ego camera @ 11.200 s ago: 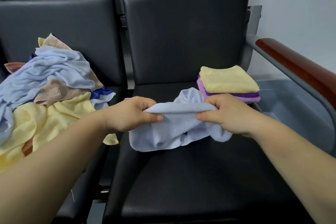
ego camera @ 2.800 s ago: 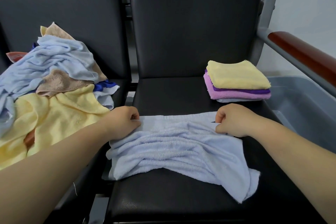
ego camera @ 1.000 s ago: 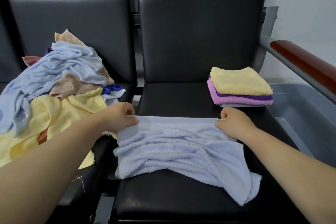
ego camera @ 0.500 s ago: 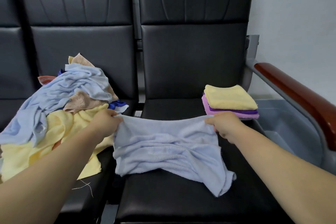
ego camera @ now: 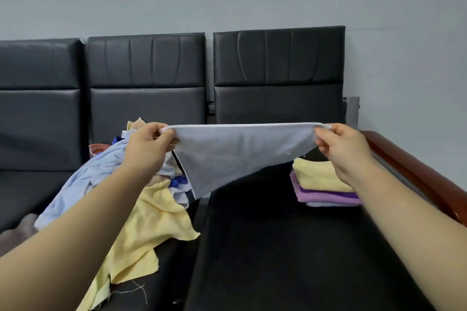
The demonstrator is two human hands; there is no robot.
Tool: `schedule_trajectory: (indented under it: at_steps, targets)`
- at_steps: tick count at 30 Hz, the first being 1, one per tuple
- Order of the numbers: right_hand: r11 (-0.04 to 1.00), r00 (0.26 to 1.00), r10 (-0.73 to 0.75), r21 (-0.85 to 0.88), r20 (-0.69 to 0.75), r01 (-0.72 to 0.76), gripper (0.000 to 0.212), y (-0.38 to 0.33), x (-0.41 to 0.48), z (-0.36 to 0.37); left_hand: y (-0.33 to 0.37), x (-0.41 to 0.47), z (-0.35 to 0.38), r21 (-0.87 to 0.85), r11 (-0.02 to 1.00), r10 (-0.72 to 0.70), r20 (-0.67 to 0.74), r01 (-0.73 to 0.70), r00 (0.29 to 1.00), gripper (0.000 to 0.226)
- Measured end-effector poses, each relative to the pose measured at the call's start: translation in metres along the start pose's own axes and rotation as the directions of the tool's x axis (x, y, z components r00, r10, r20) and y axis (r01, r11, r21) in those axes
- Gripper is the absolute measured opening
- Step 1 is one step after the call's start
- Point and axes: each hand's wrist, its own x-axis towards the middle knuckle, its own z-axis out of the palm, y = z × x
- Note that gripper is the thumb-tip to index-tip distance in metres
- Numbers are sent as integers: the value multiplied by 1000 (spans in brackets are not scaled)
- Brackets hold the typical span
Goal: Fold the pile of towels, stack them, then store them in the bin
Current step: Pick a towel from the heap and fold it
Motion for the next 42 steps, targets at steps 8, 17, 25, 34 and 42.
schedule_trajectory:
  at_steps: [8, 17, 25, 34, 42]
  targets:
    - [857, 961, 158, -515, 225, -21, 29, 111, -57, -15, -106, -82, 13, 324, 932, -272, 324, 164, 906, 16]
    - [741, 899, 335, -668, 282, -66, 21, 131, -55, -9, -109, -82, 23, 254, 906, -410, 323, 340, 853, 19]
    - [744, 786, 540, -607, 300, -279, 22, 129, -68, -4, -121, -95, 22, 403, 761, -644, 370, 508, 670, 16]
    - [733, 875, 419, -659, 243, -168, 31, 144, -67, 4, -133, -93, 43, 298, 830, -548, 276, 472, 790, 16]
    - [612, 867, 451, -781, 212, -128, 32, 148, -48, -2, -138, -87, 71, 405, 846, -467, 247, 348, 849, 19]
